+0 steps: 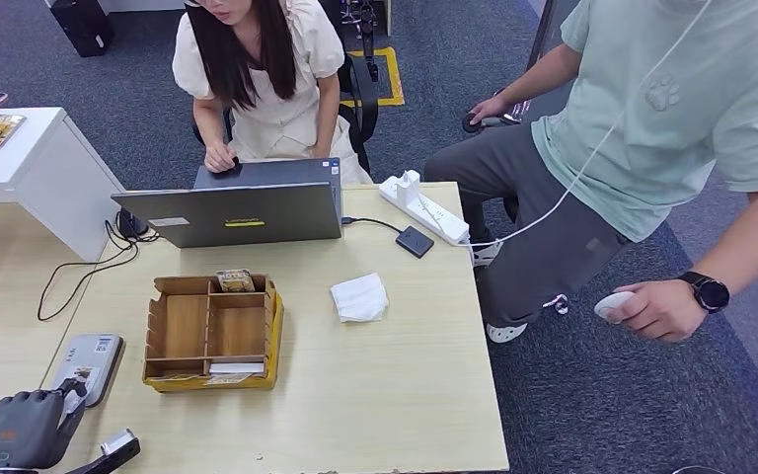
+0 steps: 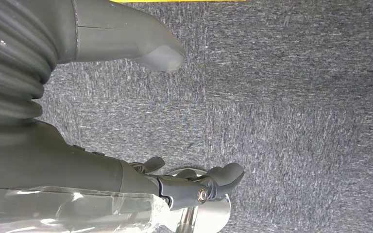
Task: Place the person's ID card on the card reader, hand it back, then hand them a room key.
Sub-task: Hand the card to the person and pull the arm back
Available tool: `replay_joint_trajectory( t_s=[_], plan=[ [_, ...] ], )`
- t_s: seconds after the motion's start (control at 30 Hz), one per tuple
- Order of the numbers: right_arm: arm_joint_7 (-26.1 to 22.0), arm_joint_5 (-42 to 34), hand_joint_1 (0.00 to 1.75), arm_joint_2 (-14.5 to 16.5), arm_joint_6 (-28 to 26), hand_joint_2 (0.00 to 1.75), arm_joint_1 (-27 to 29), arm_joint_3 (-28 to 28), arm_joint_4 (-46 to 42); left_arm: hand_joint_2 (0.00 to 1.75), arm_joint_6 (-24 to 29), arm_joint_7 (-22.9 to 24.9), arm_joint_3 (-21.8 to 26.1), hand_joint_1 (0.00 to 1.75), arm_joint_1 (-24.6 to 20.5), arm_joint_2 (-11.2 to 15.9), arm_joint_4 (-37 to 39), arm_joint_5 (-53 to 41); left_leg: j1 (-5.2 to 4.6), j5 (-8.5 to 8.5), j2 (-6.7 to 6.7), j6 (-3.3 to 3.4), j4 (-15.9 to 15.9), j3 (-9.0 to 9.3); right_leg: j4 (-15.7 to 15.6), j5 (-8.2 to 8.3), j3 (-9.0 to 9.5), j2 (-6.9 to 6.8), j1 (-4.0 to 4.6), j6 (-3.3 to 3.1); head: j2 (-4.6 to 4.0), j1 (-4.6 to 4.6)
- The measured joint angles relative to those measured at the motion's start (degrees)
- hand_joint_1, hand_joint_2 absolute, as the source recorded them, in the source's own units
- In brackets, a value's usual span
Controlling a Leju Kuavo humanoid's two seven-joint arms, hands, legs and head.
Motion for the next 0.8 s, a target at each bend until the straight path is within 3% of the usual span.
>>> replay_joint_trajectory(
  t_s=[0.57, 0.8],
  plan=[
    [0.21, 0.32, 0.0, 0.0, -0.16, 1.75, -0.14, -0.03, -0.08, 1.75, 0.68, -0.31, -0.33, 1.75, -0.39, 0.04, -0.08, 1.93, 0.0, 0.03, -0.08, 0.02, 0.0, 0.05, 0.0, 0.0, 0.03, -0.08, 0.0, 0.0, 0.0, -0.02],
    [0.4, 1.24, 0.0, 0.02, -0.22, 1.75, -0.6, -0.03, -0.15, 1.75, 0.48, -2.16, 1.03, 1.75, -2.24, 0.08, -6.28, 5.14, 0.01, 0.12, -0.18, 0.07, 0.0, -0.02, 0.0, 0.03, -0.01, -0.12, 0.01, 0.0, 0.0, -0.01]
  ],
)
